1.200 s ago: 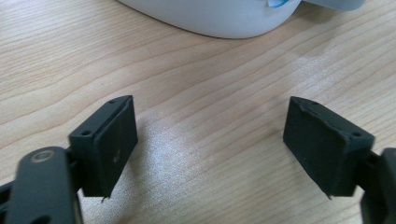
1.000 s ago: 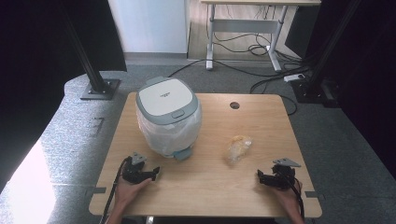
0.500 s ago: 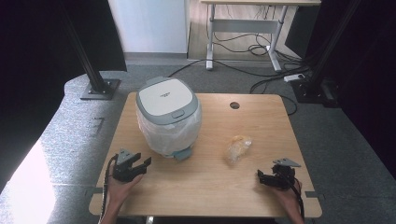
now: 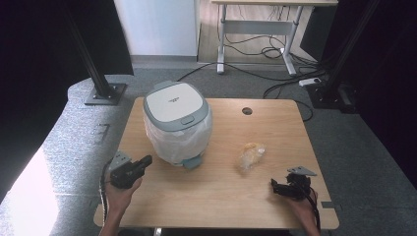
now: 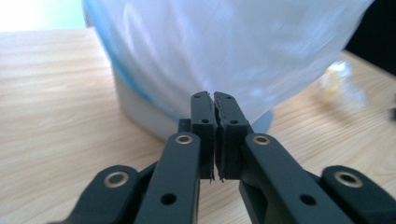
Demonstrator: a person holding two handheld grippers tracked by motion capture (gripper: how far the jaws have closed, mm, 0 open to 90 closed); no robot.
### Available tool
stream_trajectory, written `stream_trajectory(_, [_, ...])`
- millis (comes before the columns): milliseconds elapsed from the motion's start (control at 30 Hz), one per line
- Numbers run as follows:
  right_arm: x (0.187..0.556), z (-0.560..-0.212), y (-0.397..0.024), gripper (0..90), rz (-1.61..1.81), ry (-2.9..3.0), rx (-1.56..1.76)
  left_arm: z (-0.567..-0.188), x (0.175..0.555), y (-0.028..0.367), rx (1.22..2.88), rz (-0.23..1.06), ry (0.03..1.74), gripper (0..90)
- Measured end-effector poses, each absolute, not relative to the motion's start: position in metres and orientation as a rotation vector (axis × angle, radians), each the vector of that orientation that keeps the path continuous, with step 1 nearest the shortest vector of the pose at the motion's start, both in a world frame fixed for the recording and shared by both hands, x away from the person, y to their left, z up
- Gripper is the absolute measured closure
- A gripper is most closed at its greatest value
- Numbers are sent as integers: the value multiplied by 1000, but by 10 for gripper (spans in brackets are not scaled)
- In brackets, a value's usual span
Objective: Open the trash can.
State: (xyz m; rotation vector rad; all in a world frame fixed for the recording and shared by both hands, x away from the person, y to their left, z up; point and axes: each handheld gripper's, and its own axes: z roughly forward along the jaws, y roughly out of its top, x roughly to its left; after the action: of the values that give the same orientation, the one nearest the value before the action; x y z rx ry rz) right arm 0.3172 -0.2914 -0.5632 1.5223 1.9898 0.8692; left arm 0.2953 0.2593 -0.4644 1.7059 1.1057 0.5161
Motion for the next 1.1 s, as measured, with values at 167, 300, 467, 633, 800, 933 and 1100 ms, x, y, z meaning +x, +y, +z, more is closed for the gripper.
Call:
stream_trajectory(167, [317,-563,-291,91,870,1990,1521,-442,293,256,1681,508,1052,894])
stream_trajectory(300, [317,-563,-291,97,870,1990,1519,-434,292,253,1675,508,1030,896])
stream_trajectory(467, [316,-563,-291,106,870,1985,1518,-417,294,249,1649,508,993,891])
stream_trajectory(633, [316,-563,-291,107,869,1983,1519,-401,297,241,1662,501,959,875])
stream_trajectory(800, [315,-563,-290,113,870,1982,1521,-392,299,233,1675,503,928,892])
stream_trajectory(933, [315,-563,-290,117,871,1980,1521,-385,302,226,1675,502,908,897])
stream_trajectory(1100, [315,-563,-290,126,873,1980,1519,-374,308,220,1675,492,888,898])
